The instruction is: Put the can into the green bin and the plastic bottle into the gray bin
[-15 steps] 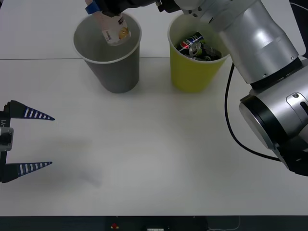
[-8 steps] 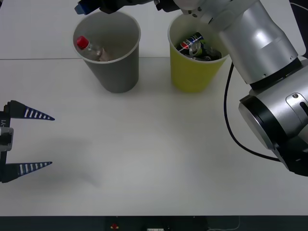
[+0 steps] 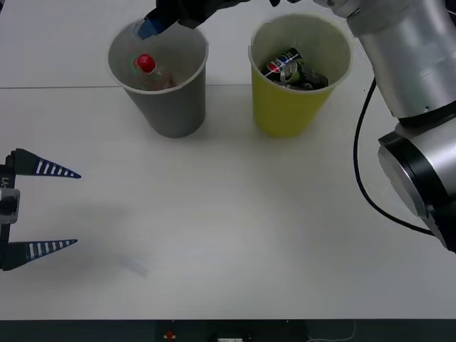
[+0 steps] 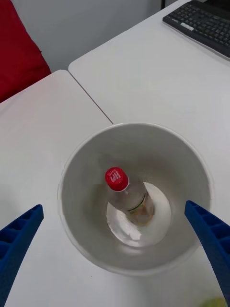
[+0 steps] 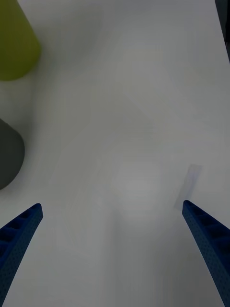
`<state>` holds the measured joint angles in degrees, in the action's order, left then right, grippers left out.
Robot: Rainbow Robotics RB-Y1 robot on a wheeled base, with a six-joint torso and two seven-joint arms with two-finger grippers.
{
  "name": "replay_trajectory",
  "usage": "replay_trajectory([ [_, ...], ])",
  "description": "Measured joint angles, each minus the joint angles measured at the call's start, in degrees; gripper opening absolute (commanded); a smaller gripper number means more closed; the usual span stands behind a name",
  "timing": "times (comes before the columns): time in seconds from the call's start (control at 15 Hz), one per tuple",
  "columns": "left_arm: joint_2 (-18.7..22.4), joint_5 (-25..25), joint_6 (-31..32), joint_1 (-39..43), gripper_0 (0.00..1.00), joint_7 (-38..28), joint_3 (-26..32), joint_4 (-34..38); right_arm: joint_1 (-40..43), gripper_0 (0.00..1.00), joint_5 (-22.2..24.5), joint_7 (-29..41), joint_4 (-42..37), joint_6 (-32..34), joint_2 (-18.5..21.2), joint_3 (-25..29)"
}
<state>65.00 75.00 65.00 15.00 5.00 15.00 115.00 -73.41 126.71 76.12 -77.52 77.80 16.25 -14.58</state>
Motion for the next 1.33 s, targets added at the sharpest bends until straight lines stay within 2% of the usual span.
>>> replay_trajectory([
  [0.2, 0.0, 0.0, 0.0, 0.0, 1.00, 0.0, 0.0, 0.0, 5.2, 1.00, -2.6, 0.0, -10.2, 4.6, 3.5, 2.0],
  [0.6, 0.0, 0.0, 0.0, 0.0, 1.00, 0.0, 0.0, 0.0, 18.6, 1.00, -12.2, -1.3, -30.2, 8.3, 13.0, 7.7],
  [0.93, 0.0, 0.0, 0.0, 0.0, 1.00, 0.0, 0.0, 0.0, 34.5, 1.00, -22.7, -11.0, -42.8, 8.8, 19.5, 17.0],
  [1.13, 0.0, 0.0, 0.0, 0.0, 1.00, 0.0, 0.0, 0.0, 44.0, 1.00, -31.1, -17.0, -47.2, 8.8, 22.9, 23.3],
  [1.33, 0.0, 0.0, 0.0, 0.0, 1.00, 0.0, 0.0, 0.0, 52.7, 1.00, -37.2, -22.6, -51.1, 8.8, 25.9, 29.1],
])
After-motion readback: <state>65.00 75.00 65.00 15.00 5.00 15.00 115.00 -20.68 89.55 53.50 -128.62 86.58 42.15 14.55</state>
